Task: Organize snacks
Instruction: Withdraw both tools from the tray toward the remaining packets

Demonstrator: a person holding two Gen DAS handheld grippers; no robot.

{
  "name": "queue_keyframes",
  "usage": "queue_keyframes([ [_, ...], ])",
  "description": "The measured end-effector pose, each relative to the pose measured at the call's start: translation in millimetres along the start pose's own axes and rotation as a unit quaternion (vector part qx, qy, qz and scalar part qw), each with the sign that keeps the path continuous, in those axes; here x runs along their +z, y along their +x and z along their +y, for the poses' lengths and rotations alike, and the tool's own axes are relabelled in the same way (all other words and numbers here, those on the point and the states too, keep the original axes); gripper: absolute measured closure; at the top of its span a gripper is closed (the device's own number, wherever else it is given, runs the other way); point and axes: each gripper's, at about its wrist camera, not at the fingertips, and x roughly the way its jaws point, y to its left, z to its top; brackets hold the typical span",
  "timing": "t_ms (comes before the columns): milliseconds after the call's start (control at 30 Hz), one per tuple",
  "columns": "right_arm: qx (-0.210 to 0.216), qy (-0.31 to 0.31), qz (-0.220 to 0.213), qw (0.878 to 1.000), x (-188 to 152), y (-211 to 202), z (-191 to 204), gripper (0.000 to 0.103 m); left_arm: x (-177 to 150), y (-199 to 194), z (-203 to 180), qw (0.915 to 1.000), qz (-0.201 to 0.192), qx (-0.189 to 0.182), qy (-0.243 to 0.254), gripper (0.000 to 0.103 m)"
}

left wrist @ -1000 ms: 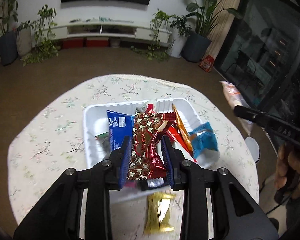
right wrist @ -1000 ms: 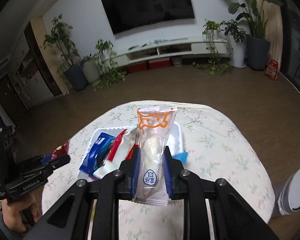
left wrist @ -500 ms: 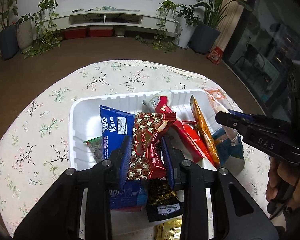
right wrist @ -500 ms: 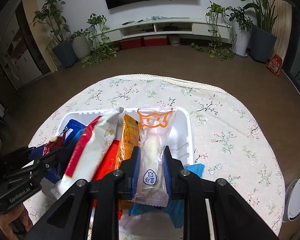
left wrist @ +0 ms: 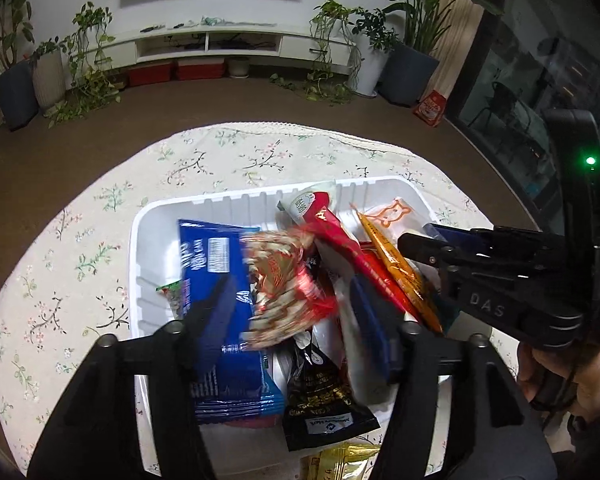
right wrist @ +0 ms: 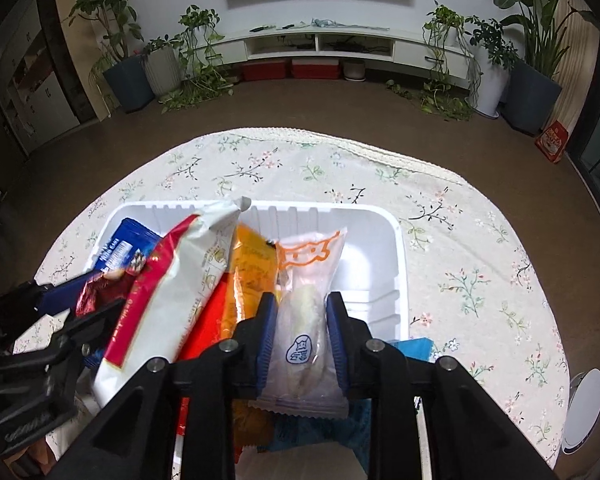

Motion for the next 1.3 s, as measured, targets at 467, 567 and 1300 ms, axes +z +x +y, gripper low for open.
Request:
queue_keyframes([
  [467, 0.004, 0.03, -0.043, 0.999, -2, -31, -10, 0.034, -17, -52, -5, 0.9993, -0.035, 0.014, -0.004, 0.001],
  [567, 0.012, 0.039, -0.059, 0.997, -5, -49, -12, 0.029, -33, -80, -2, 0.9985, -0.048, 0.024, -0.008, 0.001],
  [1300, 0.06, 0.037, -0.084, 0.994, -201, -162, 31, 0.01, -265, -153, -52, 0.9952, 0.051, 0.081, 0.021, 0.001],
])
